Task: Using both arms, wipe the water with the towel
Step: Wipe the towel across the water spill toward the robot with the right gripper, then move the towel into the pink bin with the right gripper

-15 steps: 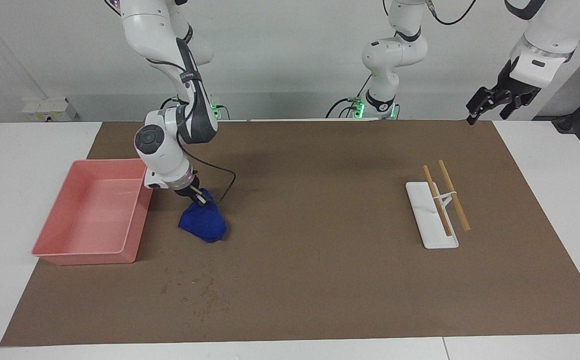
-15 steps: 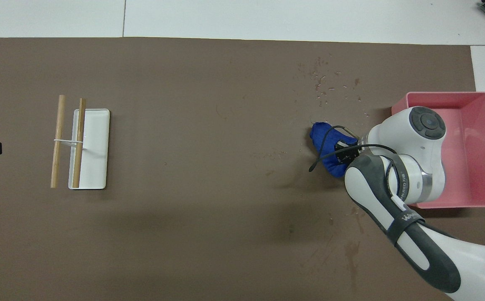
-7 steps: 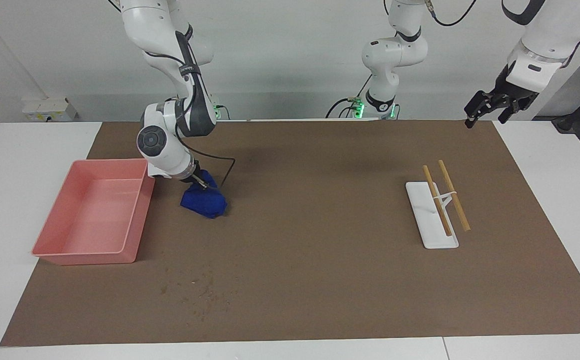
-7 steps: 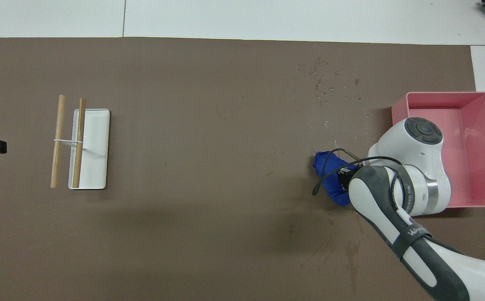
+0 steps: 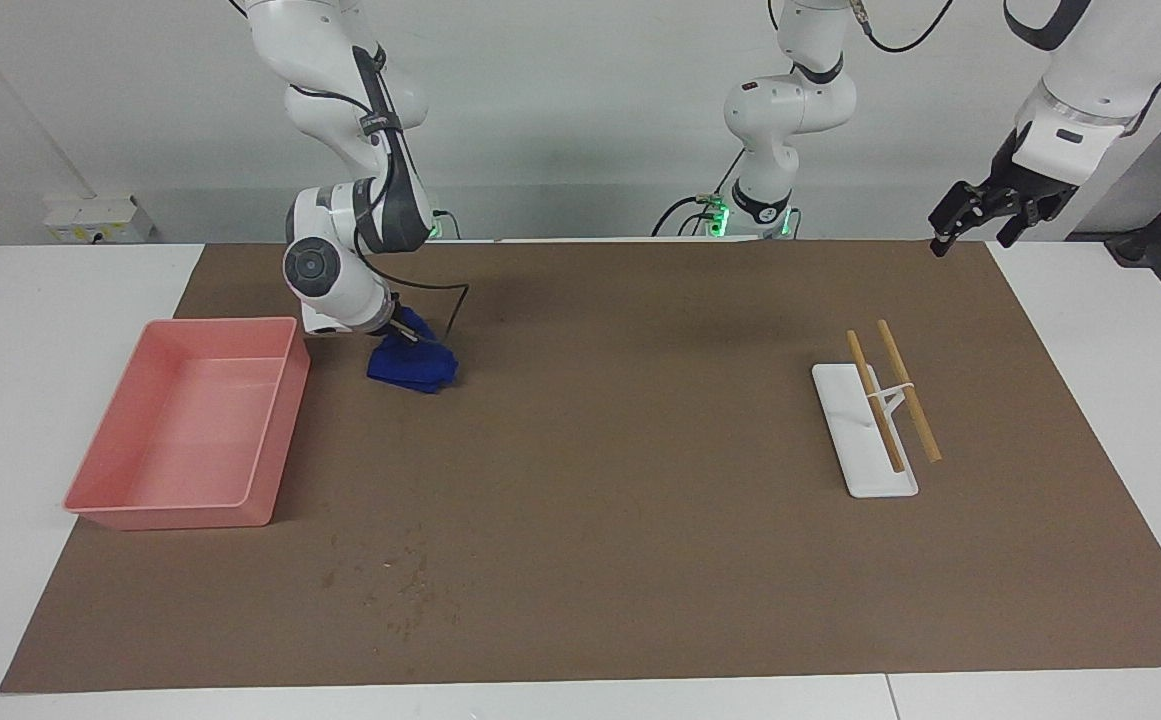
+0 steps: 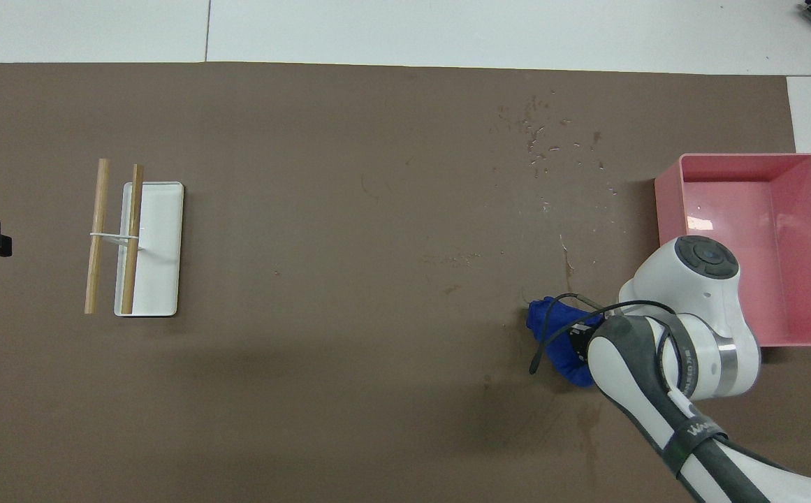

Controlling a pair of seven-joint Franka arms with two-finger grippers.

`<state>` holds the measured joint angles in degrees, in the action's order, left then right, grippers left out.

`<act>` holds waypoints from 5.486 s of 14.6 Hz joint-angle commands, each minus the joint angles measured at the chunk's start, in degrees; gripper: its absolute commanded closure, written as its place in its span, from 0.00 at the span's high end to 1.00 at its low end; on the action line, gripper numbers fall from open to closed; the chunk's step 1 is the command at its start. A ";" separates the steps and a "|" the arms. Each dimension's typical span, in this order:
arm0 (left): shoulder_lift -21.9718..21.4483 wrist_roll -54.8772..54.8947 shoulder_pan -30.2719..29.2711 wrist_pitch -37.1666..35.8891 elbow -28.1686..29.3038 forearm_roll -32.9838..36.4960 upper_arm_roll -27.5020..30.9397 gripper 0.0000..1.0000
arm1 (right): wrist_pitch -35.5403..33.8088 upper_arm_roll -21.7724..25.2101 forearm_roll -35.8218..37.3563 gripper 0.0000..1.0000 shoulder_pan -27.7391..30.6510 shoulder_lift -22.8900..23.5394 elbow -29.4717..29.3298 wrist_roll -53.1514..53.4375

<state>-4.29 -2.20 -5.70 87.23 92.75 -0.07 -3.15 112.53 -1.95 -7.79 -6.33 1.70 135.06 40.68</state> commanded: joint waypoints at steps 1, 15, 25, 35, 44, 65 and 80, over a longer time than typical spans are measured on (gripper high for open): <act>-1.42 0.79 1.04 0.75 1.82 0.95 0.95 1.00 | -1.07 -0.42 1.11 0.00 0.62 -3.54 5.38 -1.48; -0.37 0.44 5.07 1.19 -0.55 0.07 3.48 1.00 | -7.94 -0.51 1.20 0.00 -4.73 -11.88 18.65 -1.39; -1.16 0.70 5.09 0.84 0.77 0.07 4.29 1.00 | -3.20 -0.42 7.78 0.00 -4.85 -15.05 25.16 -5.15; -1.24 0.79 5.26 0.93 0.94 0.07 4.20 1.00 | 4.02 -0.68 11.04 0.00 3.78 -12.77 23.59 -14.14; -1.33 5.18 5.88 0.84 1.47 -0.02 3.76 1.00 | -20.40 -0.15 10.25 0.00 5.79 -13.74 -9.26 -15.01; -1.42 4.74 6.14 0.57 1.56 -0.10 3.41 1.00 | 5.77 -0.07 10.25 0.00 24.17 7.79 -26.87 -32.68; -1.42 4.49 6.14 0.92 1.56 -0.11 3.32 1.00 | 3.15 -0.86 10.52 1.00 24.52 2.53 -23.87 -32.68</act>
<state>-4.41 2.37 -0.29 87.71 92.87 -0.13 -0.26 118.67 -1.75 1.74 17.91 7.01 112.66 9.06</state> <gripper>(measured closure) 0.000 0.013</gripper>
